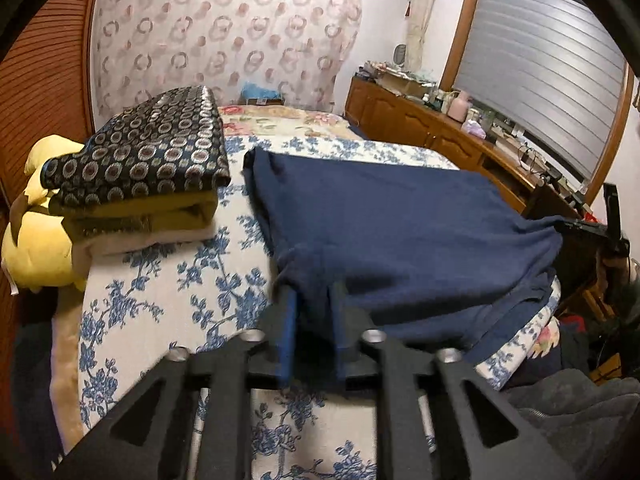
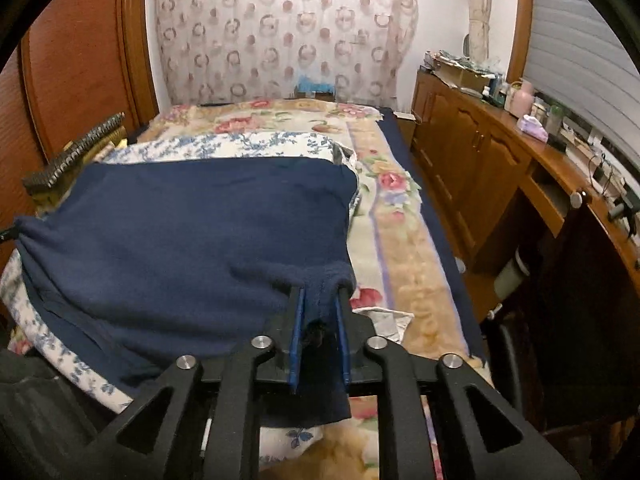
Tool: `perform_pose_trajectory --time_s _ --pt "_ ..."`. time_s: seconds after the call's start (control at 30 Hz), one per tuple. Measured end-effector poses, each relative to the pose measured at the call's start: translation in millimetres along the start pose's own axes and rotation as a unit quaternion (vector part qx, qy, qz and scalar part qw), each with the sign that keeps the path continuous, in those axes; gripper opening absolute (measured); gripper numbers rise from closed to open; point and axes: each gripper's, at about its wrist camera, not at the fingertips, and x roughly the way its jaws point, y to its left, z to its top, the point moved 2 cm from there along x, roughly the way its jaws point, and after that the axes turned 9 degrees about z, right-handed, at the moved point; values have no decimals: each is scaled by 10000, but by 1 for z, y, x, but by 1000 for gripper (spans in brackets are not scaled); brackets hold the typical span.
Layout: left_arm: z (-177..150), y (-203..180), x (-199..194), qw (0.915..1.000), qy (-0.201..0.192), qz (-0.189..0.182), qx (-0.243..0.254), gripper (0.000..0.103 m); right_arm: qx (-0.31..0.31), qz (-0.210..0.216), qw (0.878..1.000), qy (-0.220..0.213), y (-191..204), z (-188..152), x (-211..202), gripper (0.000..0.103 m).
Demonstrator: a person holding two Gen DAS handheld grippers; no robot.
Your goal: Fold small clothes
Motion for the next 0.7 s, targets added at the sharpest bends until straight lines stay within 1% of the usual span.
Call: perform_pose_trajectory --time_s 0.03,0.07,0.13,0.23,0.37,0.4,0.5,0.53,0.6,0.7 --pt "-2 2 0 10000 14 9 -8 36 -40 -69 10000 -4 1 4 1 29" --pt "-3 4 -1 10000 18 10 -23 39 -95 -160 9998 -25 2 9 1 42" --pt "-6 7 -2 10000 42 48 -30 41 -210 -285 9993 -116 13 18 1 51" --pt "-15 15 -2 9997 88 231 -75 41 -359 -332 9984 -281 25 32 2 56" --pt "-22 24 1 9993 175 258 -189 41 -489 -157 9980 -377 46 40 16 57" --pt "-21 24 1 9993 187 237 -206 41 -527 -103 9979 -365 51 34 18 57" --pt "-24 26 4 9992 242 188 -267 42 -681 173 9972 -235 72 28 41 57" --pt "-24 25 5 9992 240 185 -265 42 -707 253 9970 -183 67 23 48 57" --pt "-27 26 5 9992 256 145 -273 42 -761 434 9961 -71 78 20 67 57" --pt "-29 23 8 9993 277 126 -232 46 -768 641 9950 66 85 17 88 57"
